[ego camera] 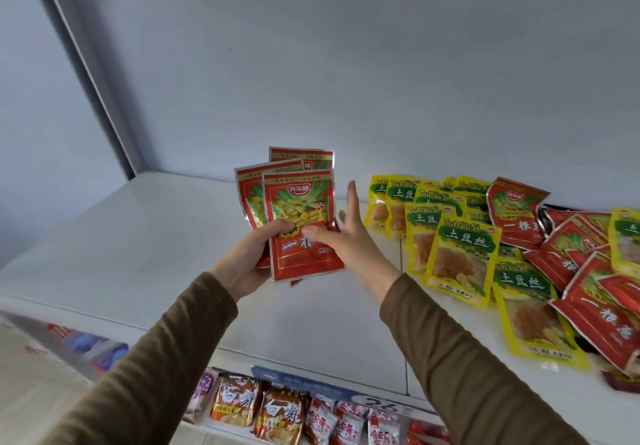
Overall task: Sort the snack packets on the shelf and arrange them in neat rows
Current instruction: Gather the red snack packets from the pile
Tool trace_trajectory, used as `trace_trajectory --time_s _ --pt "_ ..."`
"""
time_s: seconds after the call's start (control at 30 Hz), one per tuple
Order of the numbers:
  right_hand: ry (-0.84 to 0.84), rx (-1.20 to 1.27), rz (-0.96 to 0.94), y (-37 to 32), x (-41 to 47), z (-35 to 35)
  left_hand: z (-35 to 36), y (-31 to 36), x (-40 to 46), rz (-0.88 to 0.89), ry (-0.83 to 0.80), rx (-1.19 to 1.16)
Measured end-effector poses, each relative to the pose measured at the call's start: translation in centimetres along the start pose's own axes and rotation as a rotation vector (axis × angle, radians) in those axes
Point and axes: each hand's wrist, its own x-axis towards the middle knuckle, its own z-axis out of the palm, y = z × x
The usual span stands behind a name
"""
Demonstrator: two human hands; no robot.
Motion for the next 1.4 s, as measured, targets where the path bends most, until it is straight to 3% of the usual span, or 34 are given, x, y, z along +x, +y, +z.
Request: trace_trajectory --time_s 0.1,0.37,0.6,0.77,1.03,1.23,1.4 --pt "-0.016 0.154 0.136 -0.4 1.8 3.1 -3.3 1.2 -0.4 -0.015 -0.052 0.058" --pt "-0.076 0.144 0.154 -1.6 5.6 16.0 -14.9 6.7 -1.8 0.013 -0.066 0.156" --pt "-0.023 0.357 0.171 -1.9 9.6 24.9 -22.0 10.9 0.2 -0.020 0.066 0.261" --pt "0.016 0.382 0.186 -1.7 14.2 29.6 -26.6 14.3 3.0 0.079 0.307 0.354" --pt "0.027 0.438 0.232 -1.3 20.5 36.1 -32.5 17.6 7.5 0.100 0.392 0.402" --pt "0.136 0.211 0.087 -1.0 23.3 37.7 -34.7 17.5 10.4 0.165 0.305 0.395" --pt "0.076 0.141 0.093 -0.7 23.7 38.8 -35.7 17.3 11.9 0.131 0.221 0.458"
